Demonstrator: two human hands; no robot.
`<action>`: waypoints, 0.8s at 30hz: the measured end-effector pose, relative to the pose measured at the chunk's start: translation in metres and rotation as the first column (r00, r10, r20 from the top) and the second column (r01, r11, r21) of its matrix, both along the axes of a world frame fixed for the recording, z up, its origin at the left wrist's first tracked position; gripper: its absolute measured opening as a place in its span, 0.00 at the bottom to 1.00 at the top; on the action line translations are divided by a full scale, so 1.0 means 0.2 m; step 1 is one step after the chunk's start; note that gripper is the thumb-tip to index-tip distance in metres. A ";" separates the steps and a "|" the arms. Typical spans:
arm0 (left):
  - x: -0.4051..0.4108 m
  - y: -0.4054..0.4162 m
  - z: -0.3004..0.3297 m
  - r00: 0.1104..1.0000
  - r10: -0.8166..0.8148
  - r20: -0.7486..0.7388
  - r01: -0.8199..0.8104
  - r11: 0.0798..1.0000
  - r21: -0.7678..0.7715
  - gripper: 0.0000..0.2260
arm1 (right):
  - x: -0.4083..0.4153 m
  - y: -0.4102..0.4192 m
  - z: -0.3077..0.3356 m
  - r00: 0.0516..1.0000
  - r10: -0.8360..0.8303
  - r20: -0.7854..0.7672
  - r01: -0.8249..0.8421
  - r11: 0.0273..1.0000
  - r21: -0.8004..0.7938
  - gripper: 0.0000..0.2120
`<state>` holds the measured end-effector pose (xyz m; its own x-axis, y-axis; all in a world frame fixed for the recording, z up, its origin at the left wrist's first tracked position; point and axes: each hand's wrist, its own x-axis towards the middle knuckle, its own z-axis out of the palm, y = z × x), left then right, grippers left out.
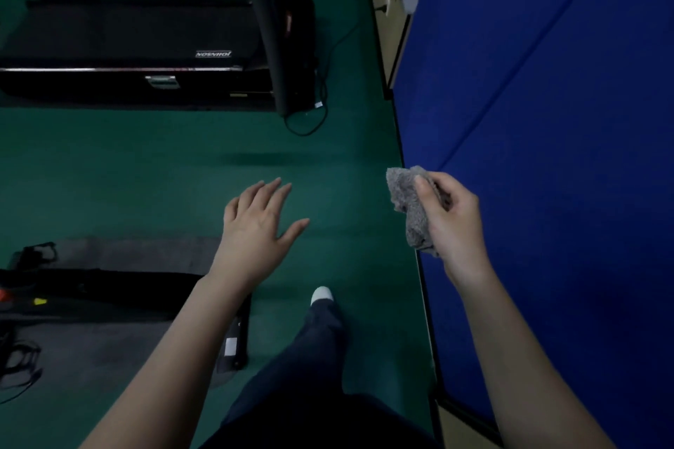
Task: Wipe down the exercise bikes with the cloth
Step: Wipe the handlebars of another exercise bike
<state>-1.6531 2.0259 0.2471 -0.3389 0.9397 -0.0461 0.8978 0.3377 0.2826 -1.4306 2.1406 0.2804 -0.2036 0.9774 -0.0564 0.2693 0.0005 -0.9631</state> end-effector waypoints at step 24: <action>-0.79 0.69 0.04 0.849 0.527 0.040 -0.529 0.848 0.031 0.37 | -1.32 1.10 -0.01 0.861 0.507 0.039 -0.508 0.861 0.021 0.09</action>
